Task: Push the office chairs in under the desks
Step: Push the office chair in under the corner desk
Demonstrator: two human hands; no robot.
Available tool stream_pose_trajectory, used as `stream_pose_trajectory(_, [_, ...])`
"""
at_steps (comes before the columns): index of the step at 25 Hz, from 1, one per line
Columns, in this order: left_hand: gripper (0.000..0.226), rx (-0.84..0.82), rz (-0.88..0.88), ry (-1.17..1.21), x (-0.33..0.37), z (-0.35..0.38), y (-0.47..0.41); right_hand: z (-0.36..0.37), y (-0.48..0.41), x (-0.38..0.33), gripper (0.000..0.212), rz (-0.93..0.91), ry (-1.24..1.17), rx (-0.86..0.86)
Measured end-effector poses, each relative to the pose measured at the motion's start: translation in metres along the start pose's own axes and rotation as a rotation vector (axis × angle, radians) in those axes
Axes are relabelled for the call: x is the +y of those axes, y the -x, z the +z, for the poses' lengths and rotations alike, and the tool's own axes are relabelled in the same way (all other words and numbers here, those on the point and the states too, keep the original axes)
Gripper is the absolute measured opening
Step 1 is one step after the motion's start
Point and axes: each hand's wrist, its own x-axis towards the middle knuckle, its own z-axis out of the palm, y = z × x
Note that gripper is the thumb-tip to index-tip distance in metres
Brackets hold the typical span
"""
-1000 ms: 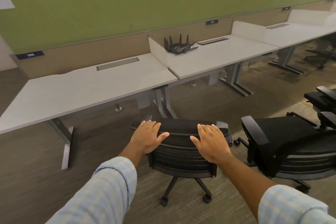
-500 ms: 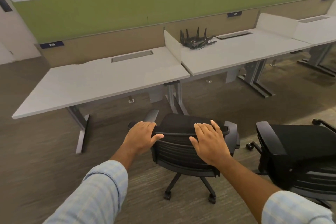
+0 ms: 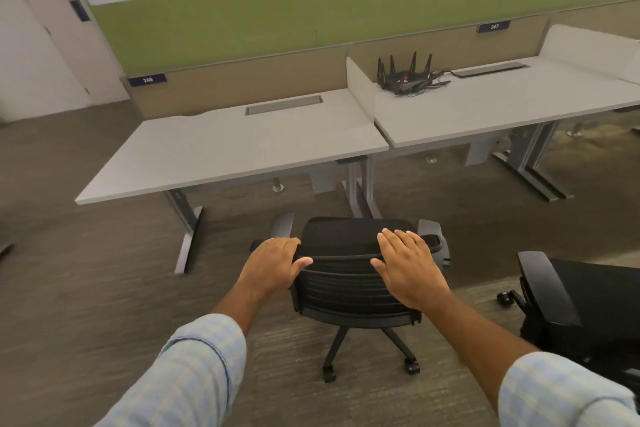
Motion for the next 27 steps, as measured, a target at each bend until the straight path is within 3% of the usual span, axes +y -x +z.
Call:
stream_pose_trajectory(10, [0.070, 0.133, -0.136, 0.031, -0.030, 0.008, 0.009, 0.013, -0.068, -0.015, 0.079, -0.130, -0.071, -0.033])
stream_pose_trajectory(15, [0.080, 0.177, -0.164, -0.009, -0.075, 0.010, -0.004, 0.028, -0.119, -0.031, 0.074, -0.177, -0.080, -0.021])
stream_pose_trajectory(21, [0.076, 0.204, -0.155, -0.001, -0.146, 0.010, -0.029, 0.052, -0.176, -0.065, 0.059, -0.189, -0.054, 0.093])
stream_pose_trajectory(27, [0.070, 0.229, -0.145, 0.009, -0.214, 0.008, -0.058, 0.067, -0.240, -0.100, 0.061, -0.172, -0.052, 0.100])
